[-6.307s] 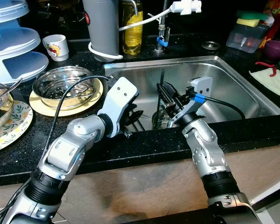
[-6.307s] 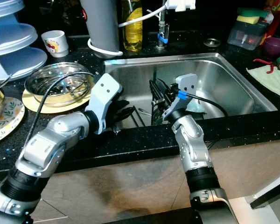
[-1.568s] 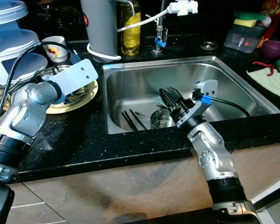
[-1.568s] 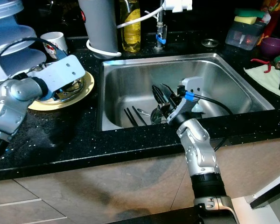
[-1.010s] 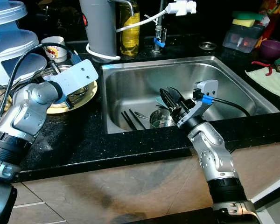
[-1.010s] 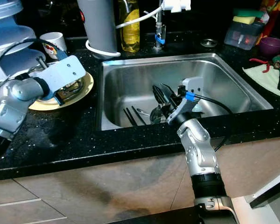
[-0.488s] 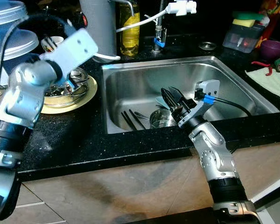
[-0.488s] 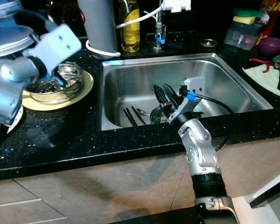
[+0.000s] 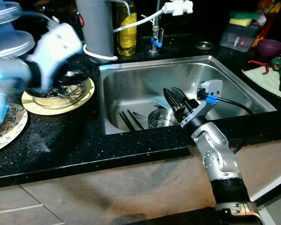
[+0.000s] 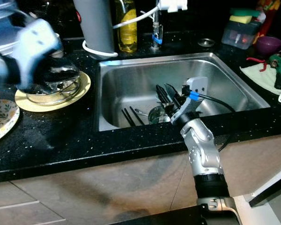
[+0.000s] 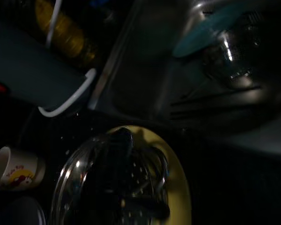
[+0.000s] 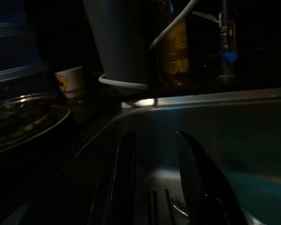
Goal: Kitchen organization
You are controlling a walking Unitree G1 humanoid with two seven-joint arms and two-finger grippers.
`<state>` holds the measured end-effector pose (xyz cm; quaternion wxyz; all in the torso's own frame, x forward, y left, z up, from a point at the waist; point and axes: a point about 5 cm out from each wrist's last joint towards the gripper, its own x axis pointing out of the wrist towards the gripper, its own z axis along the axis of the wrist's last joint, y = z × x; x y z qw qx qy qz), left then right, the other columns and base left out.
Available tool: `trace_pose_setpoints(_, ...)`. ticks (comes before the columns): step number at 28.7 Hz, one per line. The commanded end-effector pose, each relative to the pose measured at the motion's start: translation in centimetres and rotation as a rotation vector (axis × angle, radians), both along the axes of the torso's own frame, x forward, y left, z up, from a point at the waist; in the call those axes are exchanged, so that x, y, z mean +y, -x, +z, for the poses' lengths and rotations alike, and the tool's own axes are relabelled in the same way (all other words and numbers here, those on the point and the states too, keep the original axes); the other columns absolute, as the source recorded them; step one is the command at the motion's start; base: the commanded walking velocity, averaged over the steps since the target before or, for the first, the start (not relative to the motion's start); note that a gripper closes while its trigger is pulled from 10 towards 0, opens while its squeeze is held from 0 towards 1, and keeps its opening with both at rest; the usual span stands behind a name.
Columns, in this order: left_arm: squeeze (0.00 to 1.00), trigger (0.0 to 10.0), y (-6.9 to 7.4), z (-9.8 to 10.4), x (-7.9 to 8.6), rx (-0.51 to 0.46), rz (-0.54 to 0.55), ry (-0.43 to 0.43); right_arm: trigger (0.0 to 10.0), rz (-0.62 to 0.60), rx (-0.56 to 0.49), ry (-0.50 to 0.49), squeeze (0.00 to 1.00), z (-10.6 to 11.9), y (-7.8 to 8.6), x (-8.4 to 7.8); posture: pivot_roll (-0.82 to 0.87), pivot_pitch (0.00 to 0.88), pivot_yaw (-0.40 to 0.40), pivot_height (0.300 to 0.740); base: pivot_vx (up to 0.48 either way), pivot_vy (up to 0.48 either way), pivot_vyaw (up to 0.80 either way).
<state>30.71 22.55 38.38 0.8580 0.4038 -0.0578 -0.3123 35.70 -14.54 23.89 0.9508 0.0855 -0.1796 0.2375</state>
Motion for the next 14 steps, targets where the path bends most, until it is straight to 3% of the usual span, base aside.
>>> trace_pose_setpoints(1,1.0,10.0,1.0,-0.3,1.2,0.036,0.003,-0.083,10.0,0.019,0.006,-0.007,0.0,-0.1,0.1,0.4,-0.02,0.157,0.002,0.74,0.0,0.0,0.0)
trace_pose_setpoints(3,1.0,10.0,1.3,-0.4,1.8,0.044,0.025,-0.113,10.0,0.021,0.006,-0.008,0.0,-0.1,0.0,0.4,-0.02,0.157,0.002,0.74,0.0,0.0,0.0)
trace_pose_setpoints(5,1.0,10.0,1.6,-1.0,3.5,0.039,0.109,-0.249,10.0,0.022,0.006,-0.009,0.0,-0.1,0.0,0.5,-0.02,0.157,0.002,0.74,0.0,0.0,0.0)
trace_pose_setpoints(8,1.0,10.0,1.8,-2.1,4.5,0.027,0.115,-0.347,10.0,0.024,0.009,-0.012,0.0,-0.2,0.0,0.6,-0.01,0.159,0.002,0.74,0.0,0.0,0.0)
trace_pose_setpoints(12,1.0,10.0,1.8,-2.8,4.6,-0.001,0.103,-0.379,10.0,0.026,0.011,-0.015,0.0,-0.3,0.1,0.6,-0.02,0.157,0.004,0.74,0.0,0.0,0.0)
trace_pose_setpoints(14,1.0,10.0,1.9,-4.3,4.2,-0.021,0.051,-0.378,10.0,0.03,0.013,-0.016,0.0,-0.4,0.2,0.8,-0.02,0.157,0.003,0.74,0.0,0.0,0.0)
